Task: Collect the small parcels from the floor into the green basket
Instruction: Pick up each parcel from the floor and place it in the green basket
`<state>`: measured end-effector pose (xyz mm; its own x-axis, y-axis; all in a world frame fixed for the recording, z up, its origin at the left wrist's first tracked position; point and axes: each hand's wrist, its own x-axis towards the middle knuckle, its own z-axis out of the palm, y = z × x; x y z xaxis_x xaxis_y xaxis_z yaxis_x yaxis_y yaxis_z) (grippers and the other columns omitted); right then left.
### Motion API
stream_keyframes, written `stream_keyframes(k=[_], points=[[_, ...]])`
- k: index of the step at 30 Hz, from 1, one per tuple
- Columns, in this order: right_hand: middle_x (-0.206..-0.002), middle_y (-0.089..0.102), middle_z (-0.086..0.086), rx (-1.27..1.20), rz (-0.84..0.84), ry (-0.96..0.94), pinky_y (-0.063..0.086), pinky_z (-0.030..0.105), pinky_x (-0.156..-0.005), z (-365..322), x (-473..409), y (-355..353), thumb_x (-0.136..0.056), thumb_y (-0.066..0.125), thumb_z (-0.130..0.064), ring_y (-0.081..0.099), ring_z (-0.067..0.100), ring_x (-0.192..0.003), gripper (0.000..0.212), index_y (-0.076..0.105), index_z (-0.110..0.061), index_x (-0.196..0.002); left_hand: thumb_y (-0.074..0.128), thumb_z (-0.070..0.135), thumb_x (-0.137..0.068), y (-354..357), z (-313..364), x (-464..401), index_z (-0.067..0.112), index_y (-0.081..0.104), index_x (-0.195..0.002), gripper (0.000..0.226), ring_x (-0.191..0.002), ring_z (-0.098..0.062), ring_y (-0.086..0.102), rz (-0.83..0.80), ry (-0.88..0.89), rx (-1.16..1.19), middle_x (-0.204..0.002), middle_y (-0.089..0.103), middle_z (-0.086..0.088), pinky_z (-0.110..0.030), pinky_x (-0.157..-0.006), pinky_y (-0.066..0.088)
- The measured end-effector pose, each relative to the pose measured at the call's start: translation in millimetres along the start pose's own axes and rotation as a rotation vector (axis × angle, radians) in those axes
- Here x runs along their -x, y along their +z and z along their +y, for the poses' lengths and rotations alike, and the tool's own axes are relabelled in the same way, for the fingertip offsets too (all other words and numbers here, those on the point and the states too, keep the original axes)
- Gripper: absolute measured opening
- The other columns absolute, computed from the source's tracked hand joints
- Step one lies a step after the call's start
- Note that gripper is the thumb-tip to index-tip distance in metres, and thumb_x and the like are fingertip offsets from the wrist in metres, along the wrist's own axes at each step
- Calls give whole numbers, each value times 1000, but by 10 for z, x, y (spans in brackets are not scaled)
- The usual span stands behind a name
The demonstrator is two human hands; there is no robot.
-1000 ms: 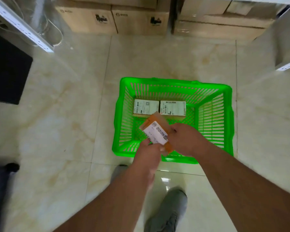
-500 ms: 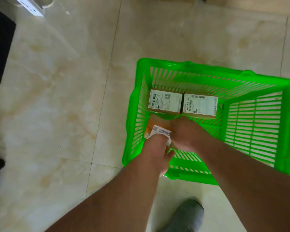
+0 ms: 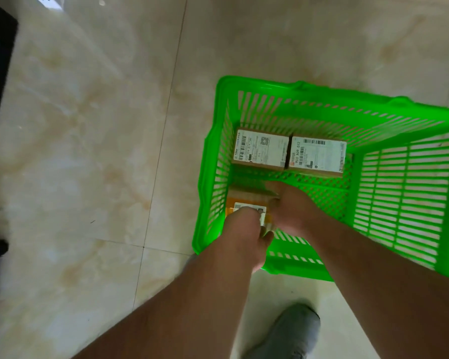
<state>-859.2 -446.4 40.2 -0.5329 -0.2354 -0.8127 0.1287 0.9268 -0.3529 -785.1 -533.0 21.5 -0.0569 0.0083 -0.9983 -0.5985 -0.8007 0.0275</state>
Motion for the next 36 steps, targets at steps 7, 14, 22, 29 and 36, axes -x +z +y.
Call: stream_keyframes(k=[7, 14, 22, 29, 36], points=[[-152, 51, 5, -431, 226, 97, 35, 37, -118, 406, 736, -343, -98, 46, -9, 49, 21, -139, 48, 53, -13, -146, 50, 6, -99, 250, -178, 794, 9, 62, -115, 20, -112, -24, 63, -63, 97, -237, -113, 61, -10, -40, -98, 55], [-122, 66, -6, -763, 308, 206, 42, 39, -110, 811, 1924, -389, -83, 54, -33, 58, 10, -111, 50, 66, -20, -129, 55, 20, -97, 362, -826, 1628, 19, 60, -122, 25, -99, -16, 59, -181, 235, -692, -119, 60, -3, -40, -95, 51], [-121, 60, -13, -1100, 294, 466, 45, 31, -103, 1610, 3117, 199, -91, 54, -38, 59, 11, -113, 36, 60, -34, -126, 59, 45, -73, 367, -1722, 2107, 27, 55, -142, 71, -124, -18, 60, -158, 252, -1319, -136, 62, -1, -46, -112, 44], [-128, 56, -10, -1246, 381, 742, 38, 33, -108, 2126, 3961, 953, -98, 53, -34, 51, 17, -126, 39, 54, -27, -136, 55, 35, -97, 230, -2414, 2242, 28, 44, -150, 55, -132, -20, 55, -281, 246, -1682, -153, 49, 6, -43, -115, 41], [-136, 61, 16, -1360, 451, 951, 46, 38, -98, 2369, 4847, 1485, -102, 49, -24, 57, 34, -126, 40, 53, -9, -139, 54, 40, -95, 192, -2935, 2555, 32, 38, -154, 61, -131, -23, 56, -383, 234, -1930, -156, 46, 8, -46, -113, 41]])
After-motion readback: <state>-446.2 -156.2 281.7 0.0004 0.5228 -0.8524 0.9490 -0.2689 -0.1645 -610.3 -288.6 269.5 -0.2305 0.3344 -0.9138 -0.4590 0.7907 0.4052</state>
